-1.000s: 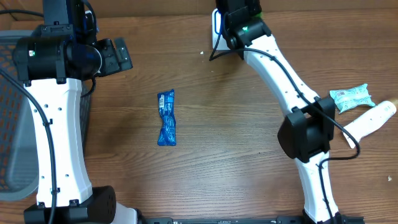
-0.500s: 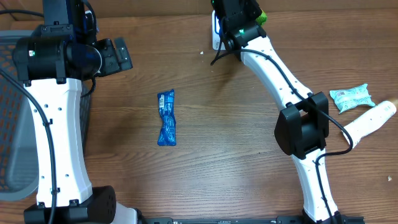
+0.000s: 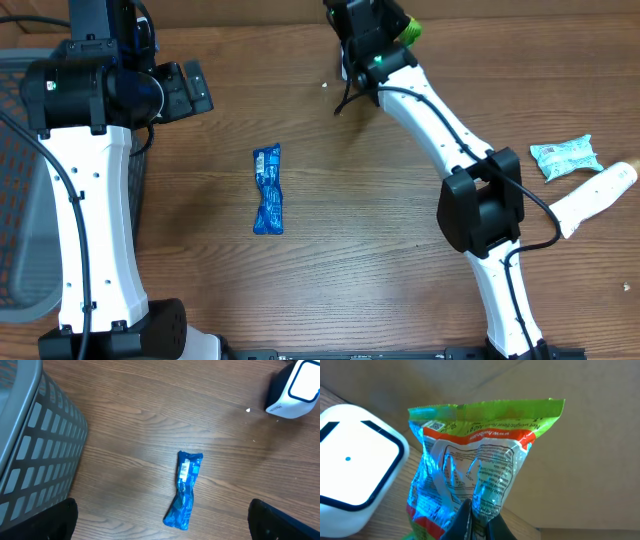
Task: Scan the item barcode
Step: 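Hold the Haribo bag in front of the scanner window, then carry the Haribo bag right and drop it near the wipes pack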
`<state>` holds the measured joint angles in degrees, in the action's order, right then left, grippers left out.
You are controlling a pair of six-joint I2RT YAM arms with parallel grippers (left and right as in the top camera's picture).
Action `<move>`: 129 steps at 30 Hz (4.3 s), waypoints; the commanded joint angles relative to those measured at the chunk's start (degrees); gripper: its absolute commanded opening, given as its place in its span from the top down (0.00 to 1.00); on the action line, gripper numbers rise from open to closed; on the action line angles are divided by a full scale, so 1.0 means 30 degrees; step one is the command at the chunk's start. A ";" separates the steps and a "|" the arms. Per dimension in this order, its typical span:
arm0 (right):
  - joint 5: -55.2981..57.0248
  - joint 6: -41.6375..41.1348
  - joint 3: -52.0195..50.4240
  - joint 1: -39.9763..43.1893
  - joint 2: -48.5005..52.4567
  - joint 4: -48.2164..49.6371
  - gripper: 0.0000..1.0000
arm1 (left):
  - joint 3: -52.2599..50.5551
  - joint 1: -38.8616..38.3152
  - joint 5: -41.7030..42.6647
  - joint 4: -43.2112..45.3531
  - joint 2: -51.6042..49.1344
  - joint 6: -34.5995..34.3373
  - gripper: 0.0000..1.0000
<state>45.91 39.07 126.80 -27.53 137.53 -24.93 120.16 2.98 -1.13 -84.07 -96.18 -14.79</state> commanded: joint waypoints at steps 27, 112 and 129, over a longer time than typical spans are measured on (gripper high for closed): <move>0.6324 -0.1690 -0.2288 -0.1552 -0.0226 0.2229 0.96 | 0.0350 -0.0131 -0.0124 0.0036 0.0058 0.0219 0.00; -0.0867 -1.0673 -0.2280 -0.5107 -0.5617 -0.6863 0.96 | 0.0350 -0.0131 -0.0124 0.0036 0.0058 0.0219 0.00; -2.1194 -1.7252 -0.2288 0.4087 -0.9500 -1.6560 0.96 | 0.0350 -0.0131 -0.0124 0.0036 0.0058 0.0219 0.00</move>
<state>-4.95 -10.37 119.00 -20.03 110.10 -73.38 120.16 2.98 -1.13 -84.05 -96.18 -14.79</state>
